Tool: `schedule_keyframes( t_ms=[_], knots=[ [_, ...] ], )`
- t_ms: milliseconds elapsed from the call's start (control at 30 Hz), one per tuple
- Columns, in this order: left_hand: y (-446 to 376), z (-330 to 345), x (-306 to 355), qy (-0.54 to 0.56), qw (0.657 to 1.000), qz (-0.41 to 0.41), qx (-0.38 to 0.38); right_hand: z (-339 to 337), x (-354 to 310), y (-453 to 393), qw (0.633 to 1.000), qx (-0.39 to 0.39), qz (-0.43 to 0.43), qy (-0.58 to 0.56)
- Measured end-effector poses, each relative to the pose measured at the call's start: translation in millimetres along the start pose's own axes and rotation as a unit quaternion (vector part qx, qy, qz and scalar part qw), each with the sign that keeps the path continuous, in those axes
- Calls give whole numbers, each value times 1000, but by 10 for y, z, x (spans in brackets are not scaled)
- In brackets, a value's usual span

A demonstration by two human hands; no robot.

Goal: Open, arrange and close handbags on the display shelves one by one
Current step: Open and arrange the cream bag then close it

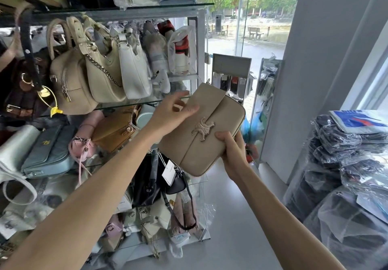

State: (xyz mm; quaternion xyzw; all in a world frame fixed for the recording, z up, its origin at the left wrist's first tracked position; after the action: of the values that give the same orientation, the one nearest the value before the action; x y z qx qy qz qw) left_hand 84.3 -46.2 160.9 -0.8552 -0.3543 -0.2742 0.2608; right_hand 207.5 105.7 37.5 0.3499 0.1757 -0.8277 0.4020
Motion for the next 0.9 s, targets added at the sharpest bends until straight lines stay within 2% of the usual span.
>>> schedule_keyframes(
  t_ms=[67, 133, 167, 267, 333, 400, 433, 500, 567, 600, 633, 767, 900],
  knots=[
    [20, 110, -188, 30, 989, -95, -109, -19, 13, -17, 1000, -4, 17, -24],
    [121, 280, -255, 38, 969, -124, -211, -67, 39, -22, 999, 12, 42, -21],
    [151, 313, -262, 43, 967, -129, -215, -80, 55, -20, 998, 19, 59, -10],
    [169, 331, -279, 83, 970, -155, -165, -27, 92, -34, 995, -6, 97, 36],
    [174, 335, -300, 93, 969, -179, -144, -10, 69, -91, 991, -14, 83, 100],
    [139, 312, -360, 67, 969, -204, -123, 4, -27, -117, 976, -11, 32, 215],
    [141, 308, -366, 51, 969, -213, -117, 49, -92, -99, 959, -24, -7, 284],
    [124, 319, -362, 30, 969, -218, -109, 278, -181, 46, 907, -111, -85, 397],
    [92, 383, -329, 33, 972, -207, -110, 568, -69, 270, 812, -221, -123, 525],
    [78, 407, -305, 28, 973, -201, -109, 677, 5, 375, 761, -247, -140, 584],
    [64, 425, -283, 18, 974, -201, -107, 732, 68, 423, 731, -245, -162, 616],
    [20, 475, -181, 1, 973, -205, -103, 720, 159, 501, 712, -196, -253, 625],
    [21, 587, -95, 21, 965, -212, -153, 430, 48, 465, 753, -158, -284, 572]
  ],
)
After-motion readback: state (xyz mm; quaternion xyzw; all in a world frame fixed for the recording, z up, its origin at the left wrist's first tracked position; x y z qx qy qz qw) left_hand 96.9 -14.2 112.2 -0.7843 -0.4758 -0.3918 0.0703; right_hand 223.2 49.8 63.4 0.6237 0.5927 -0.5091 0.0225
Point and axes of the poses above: each hand's wrist, its own y-axis away from the middle knuckle, its own z-axis out of the palm, x = y × z, the point moved 9 cm from there along -y, towards the middle knuckle, and after that the axes turned 13 degrees about -y, right-handed, at the moved point
